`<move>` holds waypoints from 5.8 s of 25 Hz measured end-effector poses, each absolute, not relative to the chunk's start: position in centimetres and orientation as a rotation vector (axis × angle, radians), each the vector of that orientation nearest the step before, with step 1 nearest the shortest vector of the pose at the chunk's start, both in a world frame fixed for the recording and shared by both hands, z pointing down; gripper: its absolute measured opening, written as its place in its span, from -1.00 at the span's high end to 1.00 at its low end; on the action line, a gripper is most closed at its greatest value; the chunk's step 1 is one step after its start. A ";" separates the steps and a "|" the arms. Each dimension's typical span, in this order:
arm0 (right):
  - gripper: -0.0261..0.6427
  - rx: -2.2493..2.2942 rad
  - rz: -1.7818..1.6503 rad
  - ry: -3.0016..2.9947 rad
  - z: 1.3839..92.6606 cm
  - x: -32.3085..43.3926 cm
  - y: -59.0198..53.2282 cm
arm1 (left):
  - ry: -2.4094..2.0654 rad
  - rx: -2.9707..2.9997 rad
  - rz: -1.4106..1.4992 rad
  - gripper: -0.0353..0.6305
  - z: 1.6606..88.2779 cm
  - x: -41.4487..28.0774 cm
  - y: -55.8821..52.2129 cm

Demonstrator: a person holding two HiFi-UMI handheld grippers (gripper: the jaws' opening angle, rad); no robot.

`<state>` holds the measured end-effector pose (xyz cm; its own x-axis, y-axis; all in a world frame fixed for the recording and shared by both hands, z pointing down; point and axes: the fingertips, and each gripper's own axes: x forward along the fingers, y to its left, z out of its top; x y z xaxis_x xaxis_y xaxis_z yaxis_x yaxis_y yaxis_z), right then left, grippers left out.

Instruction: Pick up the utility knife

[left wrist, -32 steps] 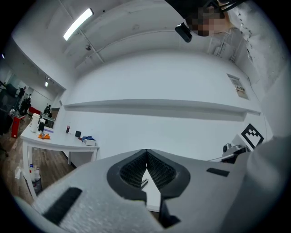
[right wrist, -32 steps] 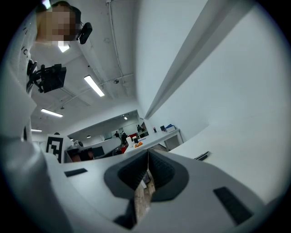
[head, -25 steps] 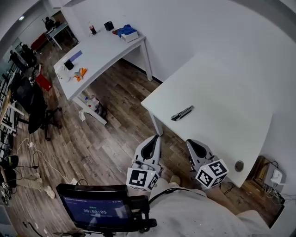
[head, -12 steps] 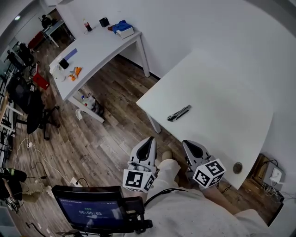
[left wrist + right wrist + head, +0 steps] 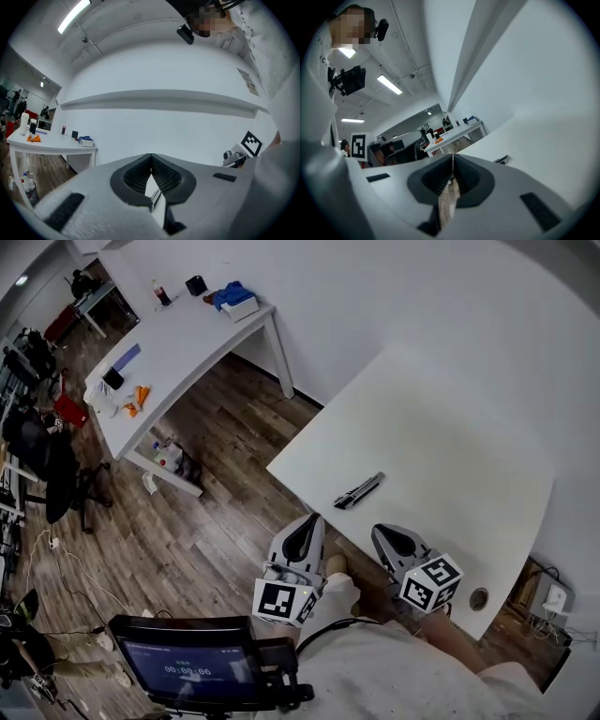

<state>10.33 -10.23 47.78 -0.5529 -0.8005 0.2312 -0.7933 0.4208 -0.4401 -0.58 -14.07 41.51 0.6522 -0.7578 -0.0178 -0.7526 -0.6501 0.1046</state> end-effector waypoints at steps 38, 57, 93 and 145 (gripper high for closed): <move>0.28 0.347 0.270 4.250 61.4 8.4 -20.1 | -1.352 2.655 -0.080 0.87 53.5 -4.7 -20.3; 0.49 0.638 0.203 4.268 61.9 7.9 -19.6 | -1.288 2.728 -0.098 0.87 54.4 -1.9 -21.5; 0.53 -0.577 -0.349 3.703 47.8 11.8 -20.9 | -1.248 2.766 -0.094 0.87 44.5 0.8 -21.3; 0.53 -1.214 -0.272 2.744 33.8 13.4 -15.7 | -1.220 2.830 -0.202 0.87 39.2 1.5 -19.3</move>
<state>13.41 -15.70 33.78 -0.6686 -0.7423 -0.0444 -0.7191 0.6606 -0.2156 1.48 -19.27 39.25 0.6796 -0.7269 -0.0988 -0.7200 -0.6867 0.1003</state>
